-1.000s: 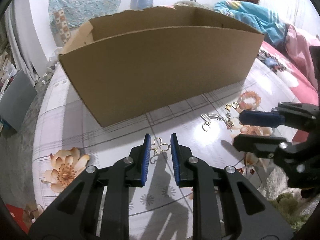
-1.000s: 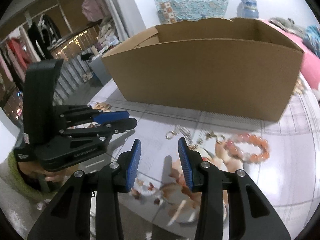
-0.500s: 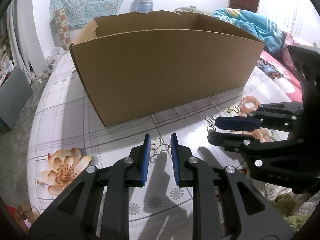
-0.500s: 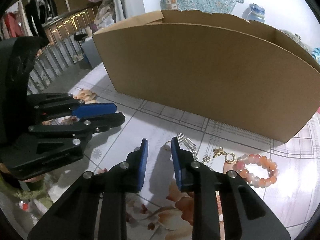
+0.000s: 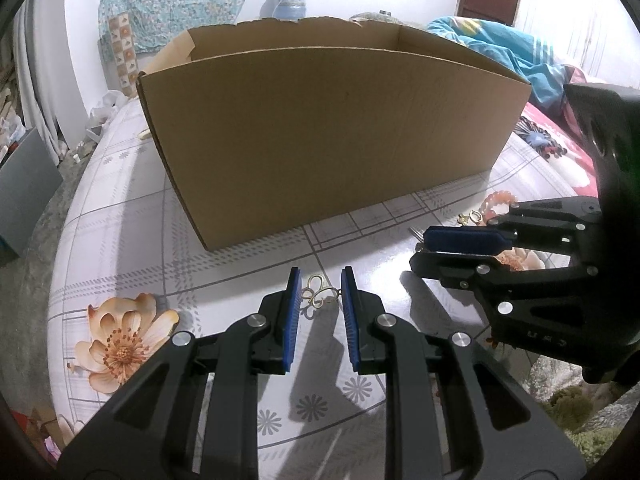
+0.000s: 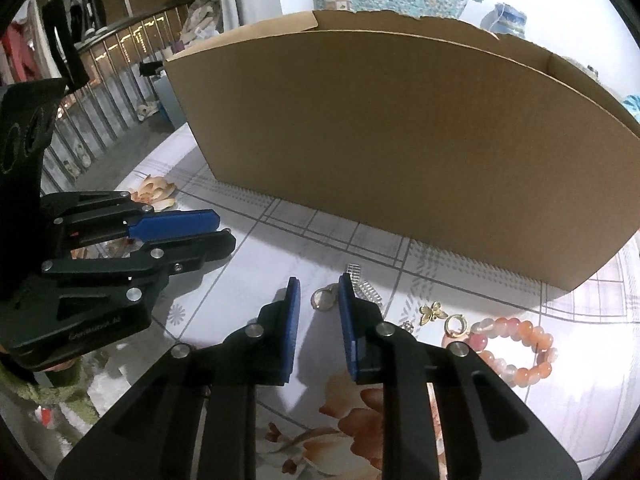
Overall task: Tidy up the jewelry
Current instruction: 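Lift the gold butterfly charm with the left gripper toward the box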
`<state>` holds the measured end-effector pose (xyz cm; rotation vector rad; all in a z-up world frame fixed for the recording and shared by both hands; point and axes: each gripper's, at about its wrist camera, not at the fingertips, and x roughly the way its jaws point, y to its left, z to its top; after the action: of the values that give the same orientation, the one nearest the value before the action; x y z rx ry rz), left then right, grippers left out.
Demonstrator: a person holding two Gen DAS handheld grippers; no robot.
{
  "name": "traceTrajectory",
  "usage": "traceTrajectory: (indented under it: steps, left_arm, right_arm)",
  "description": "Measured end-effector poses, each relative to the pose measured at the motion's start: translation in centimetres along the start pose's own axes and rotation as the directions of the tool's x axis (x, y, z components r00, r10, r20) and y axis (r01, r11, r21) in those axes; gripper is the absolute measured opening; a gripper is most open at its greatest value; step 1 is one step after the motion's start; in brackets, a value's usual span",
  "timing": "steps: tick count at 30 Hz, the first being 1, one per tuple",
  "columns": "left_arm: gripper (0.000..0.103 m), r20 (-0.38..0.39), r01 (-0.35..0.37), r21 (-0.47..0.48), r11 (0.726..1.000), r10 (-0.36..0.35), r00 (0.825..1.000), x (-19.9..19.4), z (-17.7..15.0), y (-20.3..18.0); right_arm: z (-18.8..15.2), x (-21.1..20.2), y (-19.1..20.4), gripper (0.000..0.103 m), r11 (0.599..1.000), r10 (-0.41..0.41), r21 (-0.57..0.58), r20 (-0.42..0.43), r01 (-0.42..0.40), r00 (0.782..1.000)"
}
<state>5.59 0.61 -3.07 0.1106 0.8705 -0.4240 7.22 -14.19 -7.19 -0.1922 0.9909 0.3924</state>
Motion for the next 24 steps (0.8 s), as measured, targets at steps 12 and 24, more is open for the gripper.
traceTrajectory:
  steps: [12, 24]
  left_arm:
    - [0.019, 0.002, -0.003, -0.001, 1.000, 0.003, 1.000, 0.0, 0.0, 0.0]
    - [0.019, 0.106, 0.008, 0.032, 0.999, -0.012, 0.994, -4.0, 0.8, -0.9]
  right_arm:
    - [-0.1, -0.1, -0.1, 0.011, 1.000, 0.010, 0.007, -0.005, -0.010, 1.000]
    - [-0.2, -4.9, -0.2, 0.011, 1.000, 0.021, 0.004, 0.099, -0.021, 0.995]
